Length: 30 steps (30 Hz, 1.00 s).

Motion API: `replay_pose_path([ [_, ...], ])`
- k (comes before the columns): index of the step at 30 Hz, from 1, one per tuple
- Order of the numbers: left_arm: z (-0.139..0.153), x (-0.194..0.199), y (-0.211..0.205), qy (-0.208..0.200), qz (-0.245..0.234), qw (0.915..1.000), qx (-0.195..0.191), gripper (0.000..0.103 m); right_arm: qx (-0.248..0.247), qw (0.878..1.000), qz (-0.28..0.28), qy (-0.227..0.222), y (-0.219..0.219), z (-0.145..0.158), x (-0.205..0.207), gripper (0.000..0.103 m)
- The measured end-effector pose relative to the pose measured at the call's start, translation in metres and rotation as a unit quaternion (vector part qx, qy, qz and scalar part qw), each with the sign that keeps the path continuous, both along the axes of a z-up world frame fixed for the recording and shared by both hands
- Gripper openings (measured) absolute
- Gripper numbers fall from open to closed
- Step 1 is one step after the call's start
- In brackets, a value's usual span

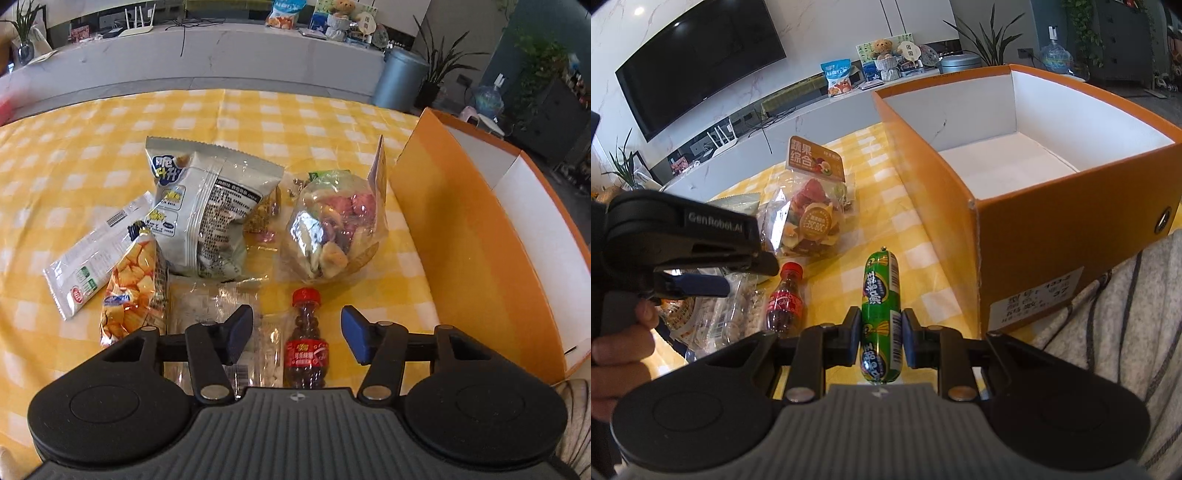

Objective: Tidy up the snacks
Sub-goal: 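Grasp the small cola bottle with the left gripper while the right gripper holds the green stick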

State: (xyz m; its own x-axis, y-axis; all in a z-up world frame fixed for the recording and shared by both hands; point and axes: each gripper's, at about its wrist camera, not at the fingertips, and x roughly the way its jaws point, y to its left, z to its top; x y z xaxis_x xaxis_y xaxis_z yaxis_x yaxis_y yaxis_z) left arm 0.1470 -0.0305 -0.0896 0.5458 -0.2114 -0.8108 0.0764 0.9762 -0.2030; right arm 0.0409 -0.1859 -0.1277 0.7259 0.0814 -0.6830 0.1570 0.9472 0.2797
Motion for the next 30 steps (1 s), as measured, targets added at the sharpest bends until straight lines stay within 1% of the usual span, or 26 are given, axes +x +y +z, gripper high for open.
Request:
replay_pose_path([
  [5, 0.001, -0.003, -0.004, 0.015, -0.024, 0.9996, -0.010, 0.062, -0.004, 1.000, 0.001, 0.003, 0.002, -0.001, 0.002, 0.021],
  [8, 0.002, -0.007, -0.014, -0.001, -0.057, 0.9983, -0.015, 0.062, -0.006, 1.000, 0.003, 0.004, 0.003, -0.001, 0.003, 0.021],
  [9, 0.000, -0.008, -0.019, -0.003, -0.072, 0.9974, -0.009, 0.062, -0.008, 1.000, 0.003, 0.005, 0.003, -0.001, 0.003, 0.021],
  [10, -0.004, -0.008, -0.023, 0.004, -0.083, 0.9965, 0.004, 0.061, -0.009, 1.000, 0.003, 0.005, 0.004, -0.001, 0.004, 0.021],
  [11, -0.008, -0.007, -0.027, 0.015, -0.086, 0.9961, 0.018, 0.057, -0.009, 1.000, 0.003, 0.005, 0.004, -0.001, 0.004, 0.021],
  [13, -0.016, -0.007, -0.029, 0.025, -0.079, 0.9959, 0.036, 0.052, -0.007, 1.000, 0.002, 0.006, 0.003, -0.002, 0.004, 0.021],
  [16, -0.024, -0.004, -0.030, 0.028, -0.082, 0.9951, 0.048, 0.051, 0.002, 1.000, 0.001, 0.006, 0.001, -0.002, 0.004, 0.021],
  [19, -0.035, 0.003, -0.031, 0.052, -0.075, 0.9950, 0.042, 0.051, 0.001, 1.000, 0.004, 0.006, 0.001, -0.002, 0.005, 0.022],
  [20, -0.038, 0.004, -0.032, 0.052, -0.074, 0.9949, 0.044, 0.050, 0.002, 1.000, 0.004, 0.005, 0.001, -0.002, 0.004, 0.022],
  [21, -0.037, 0.002, -0.036, 0.043, -0.073, 0.9949, 0.054, 0.050, 0.004, 1.000, 0.004, 0.005, 0.001, -0.002, 0.004, 0.021],
  [22, -0.039, 0.002, -0.040, 0.042, -0.072, 0.9941, 0.070, 0.040, 0.006, 1.000, 0.003, 0.006, 0.000, -0.002, 0.004, 0.022],
  [23, -0.040, 0.000, -0.042, 0.037, -0.070, 0.9939, 0.076, 0.035, 0.007, 1.000, 0.004, 0.006, -0.001, -0.002, 0.004, 0.022],
  [27, -0.043, -0.005, -0.042, 0.031, -0.053, 0.9957, 0.070, 0.034, 0.015, 1.000, 0.006, 0.004, -0.002, -0.001, 0.004, 0.022],
  [30, -0.037, -0.020, -0.042, -0.001, -0.060, 0.9949, 0.081, 0.034, 0.018, 1.000, 0.007, 0.002, -0.003, -0.001, 0.004, 0.022],
])
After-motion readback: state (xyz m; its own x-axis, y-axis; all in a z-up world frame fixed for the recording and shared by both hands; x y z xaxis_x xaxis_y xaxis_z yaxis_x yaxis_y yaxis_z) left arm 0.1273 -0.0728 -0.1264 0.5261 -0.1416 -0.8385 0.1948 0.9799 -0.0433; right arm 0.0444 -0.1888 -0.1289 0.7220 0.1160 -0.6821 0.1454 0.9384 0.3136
